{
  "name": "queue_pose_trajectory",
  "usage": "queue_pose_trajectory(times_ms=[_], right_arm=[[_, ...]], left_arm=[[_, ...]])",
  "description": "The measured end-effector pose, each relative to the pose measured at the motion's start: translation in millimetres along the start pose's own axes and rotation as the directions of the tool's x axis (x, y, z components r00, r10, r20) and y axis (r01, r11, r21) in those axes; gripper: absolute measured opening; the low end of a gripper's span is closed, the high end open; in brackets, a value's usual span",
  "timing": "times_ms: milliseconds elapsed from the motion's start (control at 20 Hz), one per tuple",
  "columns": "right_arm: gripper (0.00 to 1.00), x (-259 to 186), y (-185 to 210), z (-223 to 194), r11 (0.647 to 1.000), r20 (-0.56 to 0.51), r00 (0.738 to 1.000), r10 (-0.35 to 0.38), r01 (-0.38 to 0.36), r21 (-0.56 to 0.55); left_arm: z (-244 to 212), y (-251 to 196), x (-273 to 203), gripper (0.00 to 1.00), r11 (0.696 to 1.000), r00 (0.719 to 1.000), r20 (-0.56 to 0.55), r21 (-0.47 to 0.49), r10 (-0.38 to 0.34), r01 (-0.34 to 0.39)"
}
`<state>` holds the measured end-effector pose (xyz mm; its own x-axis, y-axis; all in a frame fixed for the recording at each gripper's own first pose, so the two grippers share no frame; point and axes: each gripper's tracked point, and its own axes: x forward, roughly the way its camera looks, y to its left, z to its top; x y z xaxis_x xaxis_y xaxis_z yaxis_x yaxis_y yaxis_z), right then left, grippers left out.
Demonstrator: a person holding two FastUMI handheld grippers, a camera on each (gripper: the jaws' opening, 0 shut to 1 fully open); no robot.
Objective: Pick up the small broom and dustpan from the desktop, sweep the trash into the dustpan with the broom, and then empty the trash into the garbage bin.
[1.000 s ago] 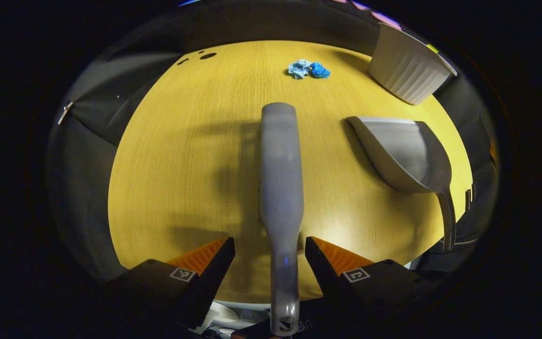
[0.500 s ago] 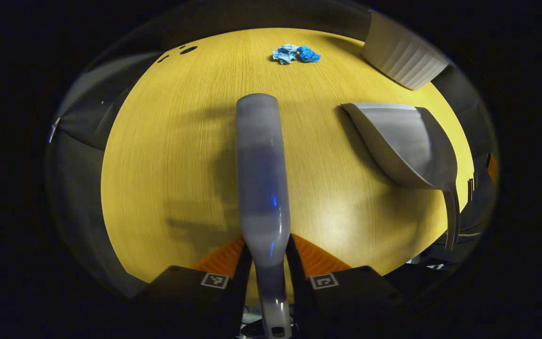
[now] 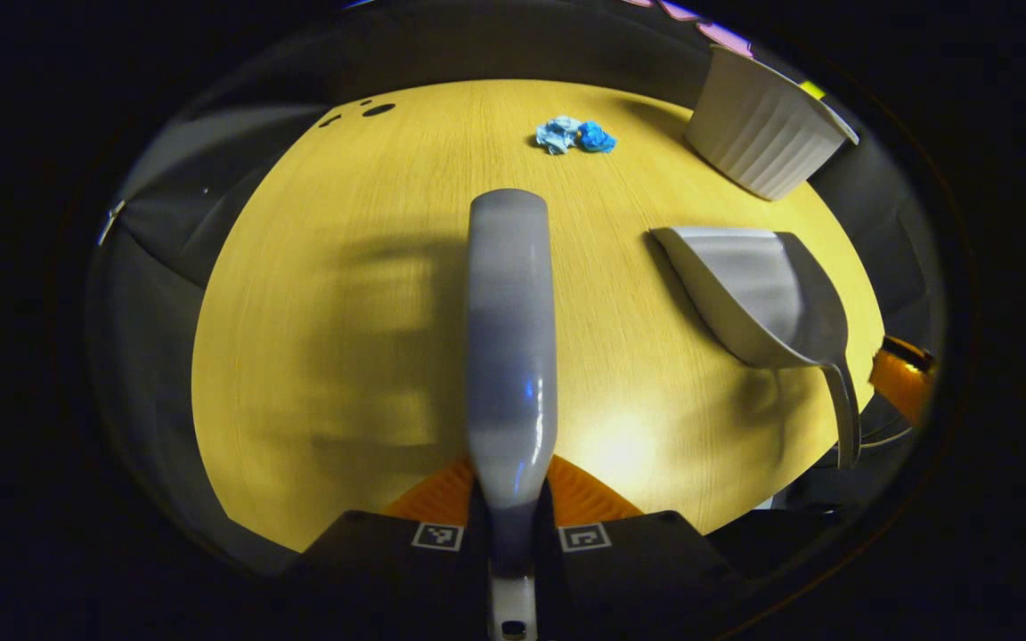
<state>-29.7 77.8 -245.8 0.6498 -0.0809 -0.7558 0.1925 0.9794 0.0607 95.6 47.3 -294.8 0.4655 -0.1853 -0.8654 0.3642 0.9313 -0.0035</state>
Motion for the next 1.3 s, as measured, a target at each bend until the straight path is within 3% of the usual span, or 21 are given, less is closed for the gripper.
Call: queue_pose_trajectory(times_ms=[250, 350, 500, 750, 800, 900, 1050, 1100, 1150, 1200, 1250, 1300], right_arm=[[0.99, 24, 4, -18, 1.000, -0.065, 0.997, -0.030, 0.030, -0.009], [0.99, 42, -2, -31, 0.999, -0.137, 0.990, -0.044, 0.042, -0.016], [1.00, 61, -1, -42, 0.999, -0.228, 0.973, -0.026, 0.030, 0.014], [0.98, 79, 0, -38, 0.998, -0.267, 0.963, -0.037, 0.024, -0.052], [0.95, 80, 0, -38, 0.998, -0.276, 0.960, -0.048, 0.032, -0.063], [0.58, 81, -5, -34, 0.995, -0.296, 0.952, -0.078, 0.057, -0.078], [0.39, 82, -4, -36, 0.993, -0.341, 0.938, -0.061, 0.023, -0.113], [0.38, 81, -3, -35, 0.991, -0.349, 0.936, -0.049, 0.001, -0.135], [0.31, 81, -4, -35, 0.989, -0.360, 0.932, -0.036, -0.020, -0.149], [0.36, 81, -4, -36, 0.988, -0.363, 0.931, -0.020, -0.038, -0.151], [0.29, 80, -5, -36, 0.986, -0.372, 0.928, -0.004, -0.058, -0.155], [0.41, 79, -9, -38, 0.984, -0.387, 0.922, 0.006, -0.075, -0.163]], left_arm=[[31, 34, -19, 0.24, 1.000, 0.997, 0.078, -0.007, 0.027, -0.026], [48, 46, -28, 0.24, 0.999, 0.994, 0.097, -0.018, 0.049, -0.048], [67, 49, -26, 0.24, 0.997, 0.992, 0.094, -0.028, 0.078, -0.076], [99, 46, -14, 0.24, 0.995, 0.993, 0.070, 0.020, 0.097, -0.099], [106, 44, -11, 0.24, 0.995, 0.993, 0.066, 0.036, 0.096, -0.098], [132, 40, 0, 0.24, 0.991, 0.994, 0.061, 0.091, 0.089, -0.095], [162, 37, 13, 0.24, 0.984, 0.995, 0.065, 0.155, 0.080, -0.089], [168, 36, 18, 0.25, 0.981, 0.995, 0.063, 0.176, 0.071, -0.081], [175, 37, 22, 0.27, 0.975, 0.996, 0.057, 0.205, 0.074, -0.084], [182, 41, 28, 0.24, 0.967, 0.995, 0.053, 0.237, 0.085, -0.096], [190, 44, 33, 0.24, 0.958, 0.994, 0.052, 0.265, 0.095, -0.106], [198, 46, 38, 0.24, 0.951, 0.994, 0.048, 0.289, 0.101, -0.111]])
